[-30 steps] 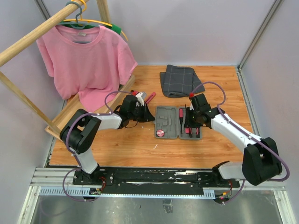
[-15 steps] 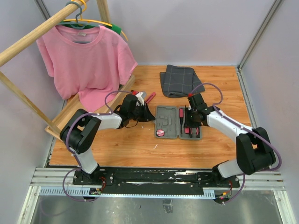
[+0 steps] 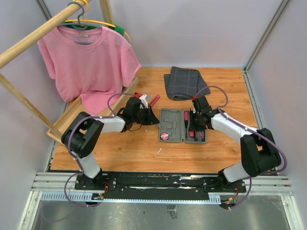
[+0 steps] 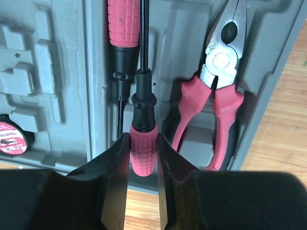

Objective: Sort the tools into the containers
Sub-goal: Place the screwdriver in the storage box.

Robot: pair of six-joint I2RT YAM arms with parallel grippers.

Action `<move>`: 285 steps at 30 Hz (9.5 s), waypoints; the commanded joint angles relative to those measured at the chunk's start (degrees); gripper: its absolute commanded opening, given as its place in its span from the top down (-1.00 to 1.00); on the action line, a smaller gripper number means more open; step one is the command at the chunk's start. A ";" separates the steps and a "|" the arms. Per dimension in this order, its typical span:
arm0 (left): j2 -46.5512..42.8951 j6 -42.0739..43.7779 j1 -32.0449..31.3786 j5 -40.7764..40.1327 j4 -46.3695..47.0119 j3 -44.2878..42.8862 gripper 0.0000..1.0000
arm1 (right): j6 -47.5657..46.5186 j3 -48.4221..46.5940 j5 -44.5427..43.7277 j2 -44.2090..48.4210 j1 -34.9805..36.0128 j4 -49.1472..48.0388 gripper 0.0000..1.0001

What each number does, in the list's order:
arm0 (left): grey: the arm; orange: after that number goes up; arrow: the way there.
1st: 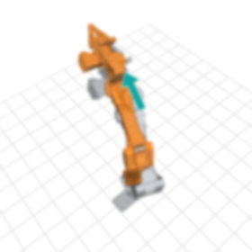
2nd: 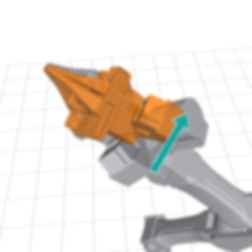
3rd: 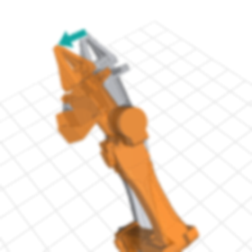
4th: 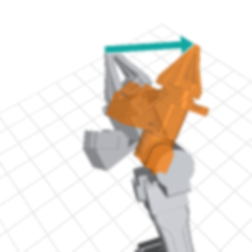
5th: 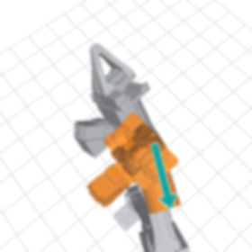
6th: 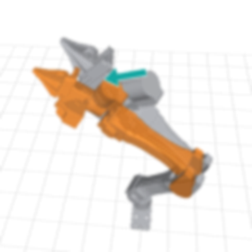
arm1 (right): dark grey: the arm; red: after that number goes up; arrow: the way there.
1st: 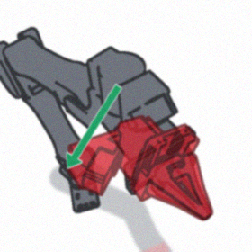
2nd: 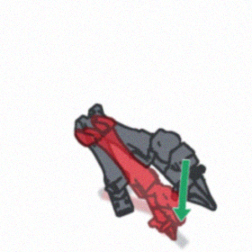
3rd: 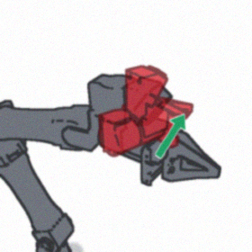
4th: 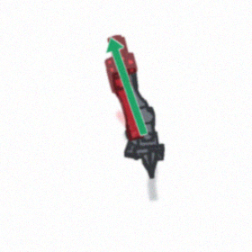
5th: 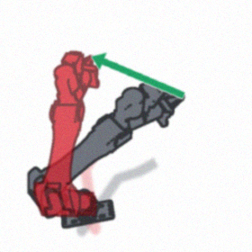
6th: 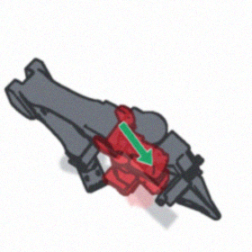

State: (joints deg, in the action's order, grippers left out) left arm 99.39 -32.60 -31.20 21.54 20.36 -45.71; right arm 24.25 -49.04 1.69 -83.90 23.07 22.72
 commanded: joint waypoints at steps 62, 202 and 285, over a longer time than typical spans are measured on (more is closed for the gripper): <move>-0.91 1.93 0.31 -0.70 -1.10 -1.75 0.99 | -1.77 -0.21 -0.91 6.67 -0.91 4.68 0.38; -1.18 2.37 0.35 -1.02 -1.87 -2.02 0.99 | 3.74 5.40 -0.94 7.98 1.19 -0.68 0.64; -3.61 3.00 0.35 -3.65 -2.54 -1.31 0.99 | 2.31 4.43 -11.36 15.77 6.20 1.70 0.45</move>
State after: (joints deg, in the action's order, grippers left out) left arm 97.73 -30.68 -31.20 18.68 17.02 -46.59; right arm 27.11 -43.94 -4.19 -73.49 27.64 21.65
